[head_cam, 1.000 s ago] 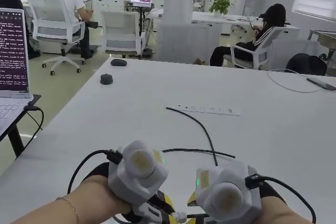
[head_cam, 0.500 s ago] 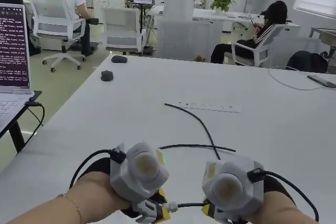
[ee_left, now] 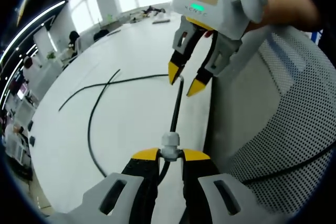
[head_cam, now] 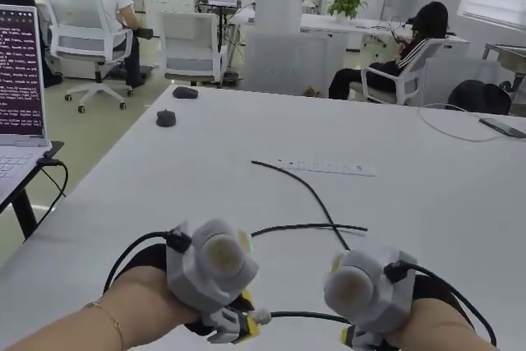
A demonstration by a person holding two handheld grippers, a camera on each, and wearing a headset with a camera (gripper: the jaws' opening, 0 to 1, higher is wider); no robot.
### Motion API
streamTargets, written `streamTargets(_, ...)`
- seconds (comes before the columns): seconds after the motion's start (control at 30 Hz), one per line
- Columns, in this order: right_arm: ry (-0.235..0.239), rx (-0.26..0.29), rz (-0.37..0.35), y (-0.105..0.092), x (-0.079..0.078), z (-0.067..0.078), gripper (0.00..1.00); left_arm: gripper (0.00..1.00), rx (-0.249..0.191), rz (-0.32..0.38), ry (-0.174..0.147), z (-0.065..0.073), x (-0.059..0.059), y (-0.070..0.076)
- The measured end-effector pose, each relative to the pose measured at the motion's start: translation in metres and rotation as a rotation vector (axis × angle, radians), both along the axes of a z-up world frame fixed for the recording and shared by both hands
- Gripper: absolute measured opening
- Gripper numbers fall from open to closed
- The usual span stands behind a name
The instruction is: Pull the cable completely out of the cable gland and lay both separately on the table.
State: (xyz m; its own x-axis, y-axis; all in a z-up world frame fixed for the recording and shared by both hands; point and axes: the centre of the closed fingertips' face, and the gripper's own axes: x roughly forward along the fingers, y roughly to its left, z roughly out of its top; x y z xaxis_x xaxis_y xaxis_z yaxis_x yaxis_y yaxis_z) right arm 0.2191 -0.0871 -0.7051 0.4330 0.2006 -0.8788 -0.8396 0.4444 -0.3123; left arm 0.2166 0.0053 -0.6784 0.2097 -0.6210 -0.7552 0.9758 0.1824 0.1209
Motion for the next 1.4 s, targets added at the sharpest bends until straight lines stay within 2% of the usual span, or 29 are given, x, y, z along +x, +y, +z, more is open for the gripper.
streamTargets(0.07, -0.016, 0.059, 0.064, 0.021, -0.001, 0.007, 0.21, 0.16, -0.012, -0.004, -0.008, 0.003, -0.001, -0.003)
streamTargets(0.1, -0.042, 0.092, 0.111, 0.034, -0.001, 0.012, 0.21, 0.16, -0.016, -0.013, -0.041, 0.006, 0.001, -0.004)
streamTargets(0.2, -0.074, 0.141, 0.196, 0.054, -0.005, 0.021, 0.2, 0.16, -0.026, -0.02, -0.01, 0.005, -0.003, -0.006)
streamTargets(0.23, -0.076, 0.141, 0.197, 0.055, -0.006, 0.021, 0.19, 0.16, -0.017, -0.029, -0.017, 0.003, -0.004, -0.006)
streamTargets(0.3, -0.113, 0.135, 0.262, 0.062, -0.007, 0.026, 0.15, 0.16, -0.001, -0.052, -0.027, 0.001, -0.008, -0.007)
streamTargets(0.33, -0.096, 0.16, 0.259, 0.065, -0.01, 0.026, 0.14, 0.16, -0.001, -0.058, -0.031, 0.002, -0.009, -0.008)
streamTargets(0.4, -0.082, 0.169, 0.271, 0.069, -0.014, 0.025, 0.14, 0.16, -0.013, -0.062, -0.039, 0.004, -0.008, -0.01)
streamTargets(0.43, -0.081, 0.16, 0.281, 0.069, -0.014, 0.024, 0.11, 0.16, -0.019, -0.062, -0.029, 0.004, -0.009, -0.011)
streamTargets(0.47, -0.111, 0.116, 0.294, 0.063, -0.01, 0.025, 0.04, 0.16, -0.014, -0.061, -0.019, 0.003, -0.01, -0.01)
streamTargets(0.57, -0.087, 0.156, 0.271, 0.064, -0.012, 0.024, 0.04, 0.16, -0.013, -0.062, -0.031, 0.003, -0.009, -0.011)
streamTargets(0.6, -0.096, 0.149, 0.271, 0.064, -0.011, 0.025, 0.04, 0.16, -0.008, -0.067, -0.051, 0.004, -0.007, -0.01)
streamTargets(0.67, -0.109, 0.131, 0.261, 0.06, -0.008, 0.026, 0.04, 0.16, 0.048, -0.067, -0.093, 0.0, -0.001, -0.002)
streamTargets(0.73, -0.098, 0.14, 0.241, 0.057, -0.006, 0.025, 0.04, 0.16, 0.056, -0.051, -0.08, -0.005, 0.001, 0.002)
streamTargets(0.87, -0.098, 0.129, 0.214, 0.052, -0.003, 0.023, 0.04, 0.16, 0.041, -0.028, -0.07, -0.002, 0.003, 0.002)
streamTargets(0.97, -0.087, 0.09, 0.18, 0.041, -0.001, 0.018, 0.04, 0.16, 0.082, -0.029, -0.084, -0.007, 0.005, 0.008)
streamTargets(1.1, -0.078, 0.045, 0.127, 0.026, 0.003, 0.013, 0.04, 0.16, 0.082, -0.013, -0.067, -0.008, 0.005, 0.01)
streamTargets(1.23, -0.056, -0.012, 0.068, 0.009, 0.005, 0.007, 0.05, 0.16, 0.094, -0.015, -0.067, -0.01, 0.005, 0.012)
streamTargets(1.4, -0.044, -0.035, 0.039, 0.001, 0.005, 0.004, 0.05, 0.16, 0.099, -0.018, -0.066, -0.011, 0.004, 0.012)
